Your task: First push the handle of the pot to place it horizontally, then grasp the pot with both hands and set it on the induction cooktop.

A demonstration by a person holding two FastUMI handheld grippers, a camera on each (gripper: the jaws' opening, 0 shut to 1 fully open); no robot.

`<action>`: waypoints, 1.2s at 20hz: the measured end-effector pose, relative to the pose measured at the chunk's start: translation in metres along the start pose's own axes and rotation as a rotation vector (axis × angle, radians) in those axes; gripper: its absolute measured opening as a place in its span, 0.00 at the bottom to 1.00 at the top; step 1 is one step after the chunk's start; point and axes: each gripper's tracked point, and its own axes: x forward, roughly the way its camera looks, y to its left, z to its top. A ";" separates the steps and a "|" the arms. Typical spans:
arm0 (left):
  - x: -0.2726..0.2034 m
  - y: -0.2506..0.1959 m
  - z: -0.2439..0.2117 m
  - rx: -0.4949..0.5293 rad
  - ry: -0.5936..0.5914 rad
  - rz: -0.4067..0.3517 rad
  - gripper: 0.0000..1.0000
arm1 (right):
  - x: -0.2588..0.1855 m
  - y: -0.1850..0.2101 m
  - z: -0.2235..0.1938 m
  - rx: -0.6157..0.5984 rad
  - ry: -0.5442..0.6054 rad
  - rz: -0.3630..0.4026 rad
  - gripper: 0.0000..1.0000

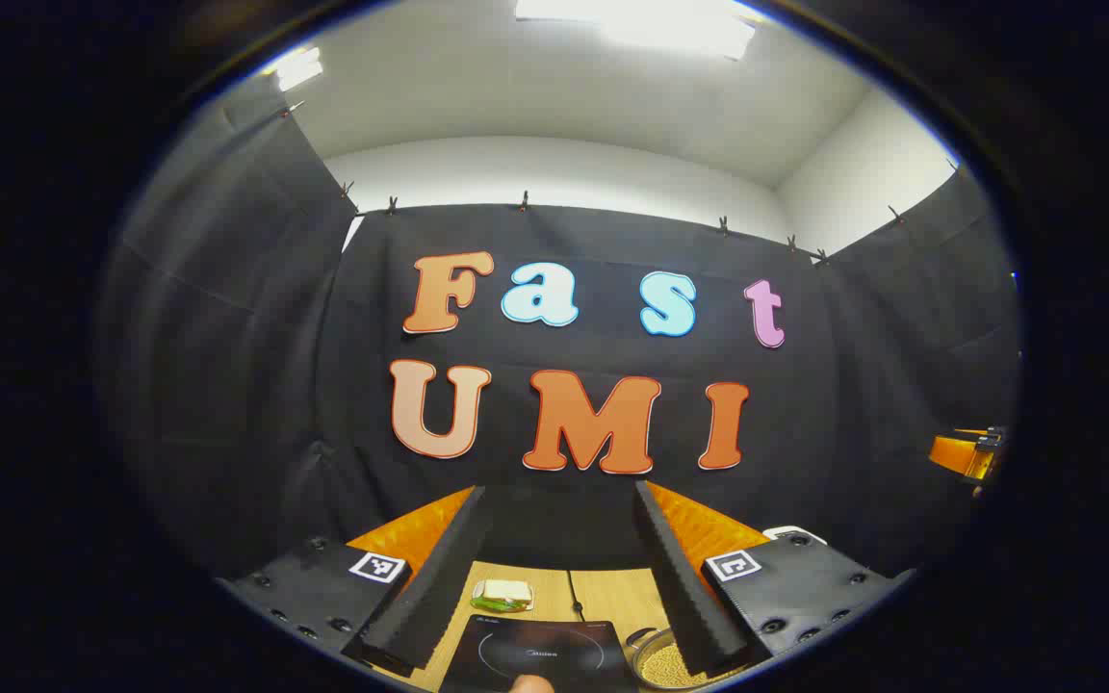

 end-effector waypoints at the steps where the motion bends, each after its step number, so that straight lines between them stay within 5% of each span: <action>1: 0.001 0.002 0.000 0.000 -0.001 0.005 0.98 | 0.000 -0.002 -0.002 -0.001 0.004 -0.001 0.95; 16: 0.001 0.017 0.009 0.025 -0.016 0.042 0.98 | 0.003 0.021 -0.018 -0.008 0.087 0.076 1.00; 23: -0.002 0.017 0.007 0.021 -0.007 0.037 0.98 | -0.002 0.025 -0.016 -0.002 0.076 0.113 0.92; 24: -0.003 0.016 0.007 0.021 -0.006 0.037 0.98 | -0.003 0.025 -0.016 -0.003 0.073 0.116 0.84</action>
